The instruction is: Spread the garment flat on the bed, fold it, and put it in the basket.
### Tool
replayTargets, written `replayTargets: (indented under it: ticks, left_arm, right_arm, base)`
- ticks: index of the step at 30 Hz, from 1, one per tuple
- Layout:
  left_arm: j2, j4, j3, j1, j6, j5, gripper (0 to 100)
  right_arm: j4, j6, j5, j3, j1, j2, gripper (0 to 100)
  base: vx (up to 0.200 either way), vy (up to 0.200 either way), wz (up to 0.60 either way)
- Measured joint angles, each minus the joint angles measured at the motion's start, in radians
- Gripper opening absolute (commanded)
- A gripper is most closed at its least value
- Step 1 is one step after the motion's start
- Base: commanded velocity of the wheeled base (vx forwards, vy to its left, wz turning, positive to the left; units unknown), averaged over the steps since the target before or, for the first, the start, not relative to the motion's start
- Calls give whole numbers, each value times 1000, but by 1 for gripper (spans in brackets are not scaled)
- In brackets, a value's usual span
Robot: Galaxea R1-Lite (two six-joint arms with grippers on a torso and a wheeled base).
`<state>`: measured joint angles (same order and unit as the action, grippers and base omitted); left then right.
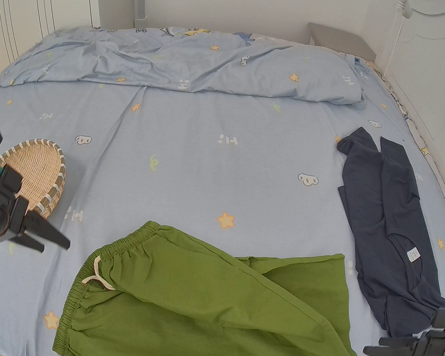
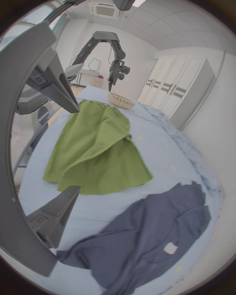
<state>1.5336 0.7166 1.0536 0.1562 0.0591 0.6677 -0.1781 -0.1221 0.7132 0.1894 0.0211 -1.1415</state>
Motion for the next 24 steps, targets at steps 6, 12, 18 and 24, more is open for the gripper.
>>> replayTargets:
  ticks: [6, 12, 18, 24]
  left_arm:
    - [142, 14, 239, -106, -77, -1, 100]
    - [317, 23, 432, -190, -107, -1, 100]
    - [485, 56, 586, -238, -118, 1, 100]
    - [595, 35, 650, -257, -125, 4, 100]
  right_arm:
    - [20, -4, 0, 191, 1, 44, 100]
    - [32, -6, -1, 330, 0, 10, 100]
    - [33, -6, -1, 411, -11, -60, 100]
    - [28, -7, -1, 420, -38, -105, 100]
  base:
    - [0, 0, 0]
    - [0, 0, 0]
    - [0, 0, 0]
    - [0, 0, 0]
